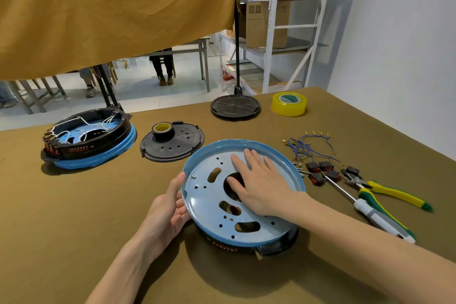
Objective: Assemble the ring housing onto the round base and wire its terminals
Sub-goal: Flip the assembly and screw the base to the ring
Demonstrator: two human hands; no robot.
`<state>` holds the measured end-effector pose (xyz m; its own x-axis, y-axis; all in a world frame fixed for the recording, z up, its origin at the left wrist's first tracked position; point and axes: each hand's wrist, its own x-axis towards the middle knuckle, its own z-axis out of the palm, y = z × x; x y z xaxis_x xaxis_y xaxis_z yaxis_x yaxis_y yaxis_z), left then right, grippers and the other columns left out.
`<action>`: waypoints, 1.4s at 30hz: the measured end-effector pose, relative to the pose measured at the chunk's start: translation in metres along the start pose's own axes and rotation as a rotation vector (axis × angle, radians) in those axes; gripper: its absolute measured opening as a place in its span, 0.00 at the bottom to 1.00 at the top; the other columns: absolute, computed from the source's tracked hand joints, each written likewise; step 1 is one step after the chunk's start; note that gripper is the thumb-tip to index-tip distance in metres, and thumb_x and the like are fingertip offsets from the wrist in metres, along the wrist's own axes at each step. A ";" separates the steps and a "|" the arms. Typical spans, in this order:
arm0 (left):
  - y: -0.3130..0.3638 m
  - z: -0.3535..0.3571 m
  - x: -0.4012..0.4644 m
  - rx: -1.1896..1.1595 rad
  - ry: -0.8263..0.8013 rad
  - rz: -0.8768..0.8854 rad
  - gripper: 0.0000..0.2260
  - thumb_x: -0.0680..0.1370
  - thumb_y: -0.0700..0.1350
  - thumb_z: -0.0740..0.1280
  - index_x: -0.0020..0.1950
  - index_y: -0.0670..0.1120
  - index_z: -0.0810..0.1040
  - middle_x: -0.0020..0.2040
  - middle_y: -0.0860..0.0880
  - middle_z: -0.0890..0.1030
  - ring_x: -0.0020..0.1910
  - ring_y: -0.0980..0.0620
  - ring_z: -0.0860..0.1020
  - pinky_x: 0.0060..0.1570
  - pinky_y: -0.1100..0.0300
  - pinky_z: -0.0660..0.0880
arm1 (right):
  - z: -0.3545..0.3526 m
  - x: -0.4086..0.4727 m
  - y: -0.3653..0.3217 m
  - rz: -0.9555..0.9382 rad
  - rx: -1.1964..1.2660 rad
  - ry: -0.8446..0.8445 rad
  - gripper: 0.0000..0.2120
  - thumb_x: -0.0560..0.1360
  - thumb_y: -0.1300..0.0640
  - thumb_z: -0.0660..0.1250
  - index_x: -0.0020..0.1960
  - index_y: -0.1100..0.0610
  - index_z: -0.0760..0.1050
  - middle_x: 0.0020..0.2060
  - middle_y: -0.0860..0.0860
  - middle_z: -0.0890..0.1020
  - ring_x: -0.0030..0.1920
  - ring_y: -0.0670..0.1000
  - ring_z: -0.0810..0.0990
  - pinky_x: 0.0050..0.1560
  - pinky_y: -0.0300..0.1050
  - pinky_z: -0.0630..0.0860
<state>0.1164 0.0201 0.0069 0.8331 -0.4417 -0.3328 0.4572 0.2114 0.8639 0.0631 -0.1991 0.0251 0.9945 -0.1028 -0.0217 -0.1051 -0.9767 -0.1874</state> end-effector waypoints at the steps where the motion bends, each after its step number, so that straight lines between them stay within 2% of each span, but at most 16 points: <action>1: 0.000 0.000 0.001 0.005 0.003 -0.006 0.26 0.73 0.62 0.71 0.64 0.46 0.79 0.53 0.43 0.88 0.51 0.45 0.87 0.38 0.56 0.84 | 0.000 0.000 0.000 0.001 0.001 -0.006 0.32 0.85 0.38 0.44 0.84 0.49 0.42 0.83 0.56 0.42 0.83 0.56 0.39 0.81 0.54 0.39; 12: -0.002 -0.001 0.004 0.007 0.019 -0.034 0.25 0.76 0.63 0.69 0.63 0.45 0.79 0.51 0.42 0.88 0.47 0.45 0.88 0.35 0.57 0.83 | 0.000 0.003 -0.006 0.035 -0.008 -0.047 0.32 0.85 0.39 0.45 0.84 0.51 0.43 0.83 0.58 0.43 0.83 0.58 0.40 0.81 0.57 0.40; 14: -0.003 0.000 0.006 0.011 0.050 -0.028 0.24 0.77 0.62 0.68 0.63 0.44 0.79 0.51 0.42 0.88 0.47 0.45 0.88 0.34 0.57 0.83 | -0.003 0.001 -0.008 0.032 0.012 -0.032 0.31 0.85 0.39 0.47 0.83 0.52 0.49 0.83 0.59 0.49 0.83 0.59 0.45 0.81 0.57 0.45; 15: -0.003 0.001 0.006 0.016 0.064 -0.026 0.24 0.78 0.62 0.68 0.63 0.44 0.79 0.51 0.41 0.88 0.47 0.45 0.88 0.34 0.57 0.83 | -0.005 -0.001 -0.009 0.020 0.030 0.012 0.29 0.85 0.40 0.49 0.82 0.53 0.55 0.81 0.60 0.56 0.81 0.61 0.52 0.80 0.56 0.51; 17: -0.002 0.002 0.006 0.013 0.073 -0.037 0.25 0.77 0.62 0.69 0.63 0.43 0.79 0.52 0.41 0.88 0.48 0.44 0.88 0.34 0.57 0.83 | -0.014 -0.004 -0.009 -0.006 0.122 0.164 0.24 0.85 0.43 0.54 0.75 0.54 0.67 0.71 0.56 0.70 0.72 0.58 0.67 0.72 0.53 0.64; 19: -0.001 0.002 0.005 0.001 0.068 -0.052 0.26 0.74 0.62 0.71 0.63 0.44 0.78 0.48 0.42 0.88 0.44 0.45 0.88 0.32 0.58 0.82 | -0.026 -0.007 -0.004 -0.021 0.231 0.346 0.17 0.84 0.48 0.59 0.67 0.55 0.75 0.60 0.53 0.78 0.60 0.54 0.76 0.62 0.51 0.71; 21: 0.000 0.001 0.004 -0.003 0.053 -0.064 0.28 0.72 0.62 0.72 0.62 0.43 0.79 0.41 0.44 0.87 0.34 0.49 0.86 0.28 0.61 0.80 | -0.040 -0.011 0.008 0.005 0.271 0.503 0.09 0.83 0.52 0.62 0.55 0.55 0.79 0.48 0.50 0.79 0.48 0.52 0.77 0.50 0.49 0.74; 23: -0.001 0.000 0.005 0.011 0.051 -0.077 0.29 0.72 0.63 0.72 0.60 0.41 0.80 0.39 0.44 0.86 0.33 0.50 0.86 0.28 0.62 0.80 | -0.051 -0.019 0.025 0.100 0.283 0.581 0.07 0.81 0.55 0.63 0.49 0.55 0.78 0.42 0.50 0.79 0.42 0.51 0.77 0.41 0.46 0.71; 25: -0.001 -0.001 0.007 0.017 0.058 -0.083 0.28 0.74 0.63 0.71 0.59 0.40 0.80 0.37 0.43 0.86 0.34 0.50 0.86 0.29 0.61 0.80 | -0.057 -0.031 0.045 0.240 0.204 0.543 0.06 0.82 0.54 0.62 0.51 0.55 0.76 0.44 0.51 0.79 0.42 0.52 0.77 0.37 0.45 0.68; 26: -0.001 -0.001 0.008 0.024 0.062 -0.083 0.28 0.75 0.63 0.71 0.59 0.39 0.80 0.37 0.43 0.86 0.34 0.50 0.86 0.29 0.60 0.81 | -0.058 -0.038 0.057 0.324 0.118 0.467 0.06 0.82 0.54 0.61 0.53 0.55 0.75 0.48 0.51 0.79 0.44 0.52 0.78 0.37 0.45 0.69; 30: -0.001 0.005 0.011 0.050 0.058 -0.084 0.28 0.75 0.63 0.72 0.56 0.38 0.80 0.38 0.42 0.86 0.36 0.49 0.86 0.30 0.59 0.81 | -0.053 -0.070 0.091 0.594 -0.245 0.017 0.17 0.81 0.51 0.60 0.67 0.57 0.69 0.63 0.56 0.77 0.60 0.58 0.79 0.51 0.50 0.74; 33: 0.000 0.008 0.015 0.046 0.040 -0.090 0.27 0.76 0.62 0.71 0.55 0.38 0.80 0.32 0.45 0.82 0.31 0.51 0.83 0.29 0.60 0.81 | -0.043 -0.088 0.100 0.627 -0.400 -0.164 0.19 0.81 0.53 0.61 0.70 0.57 0.71 0.66 0.56 0.76 0.63 0.58 0.77 0.54 0.49 0.73; 36: 0.000 0.006 0.021 0.033 0.021 -0.116 0.28 0.74 0.63 0.73 0.55 0.37 0.80 0.34 0.47 0.75 0.35 0.51 0.76 0.32 0.59 0.83 | -0.039 -0.096 0.105 0.585 -0.513 -0.146 0.17 0.81 0.59 0.62 0.69 0.57 0.74 0.66 0.58 0.76 0.67 0.59 0.74 0.65 0.51 0.71; 38: -0.002 0.002 0.025 0.019 0.025 -0.130 0.29 0.73 0.63 0.74 0.55 0.37 0.81 0.37 0.46 0.70 0.38 0.50 0.70 0.36 0.60 0.82 | -0.042 -0.100 0.105 0.572 -0.532 -0.129 0.16 0.81 0.60 0.62 0.69 0.57 0.74 0.65 0.57 0.78 0.66 0.59 0.74 0.66 0.51 0.70; 40: -0.002 0.000 0.028 0.023 0.022 -0.134 0.29 0.74 0.64 0.74 0.55 0.37 0.81 0.38 0.45 0.69 0.38 0.49 0.69 0.38 0.59 0.83 | -0.044 -0.106 0.100 0.554 -0.499 -0.080 0.15 0.81 0.61 0.62 0.67 0.57 0.73 0.59 0.54 0.81 0.60 0.56 0.79 0.59 0.48 0.73; 42: -0.003 0.000 0.030 0.037 0.016 -0.133 0.30 0.74 0.64 0.73 0.56 0.36 0.81 0.40 0.44 0.72 0.42 0.47 0.70 0.43 0.57 0.83 | -0.050 -0.110 0.091 0.509 -0.450 0.049 0.13 0.81 0.61 0.62 0.65 0.55 0.66 0.48 0.50 0.81 0.46 0.54 0.80 0.44 0.46 0.72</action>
<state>0.1401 0.0059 -0.0057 0.7711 -0.4493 -0.4512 0.5523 0.1195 0.8250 -0.0556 -0.2866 0.0598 0.8212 -0.5686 0.0472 -0.5595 -0.7864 0.2618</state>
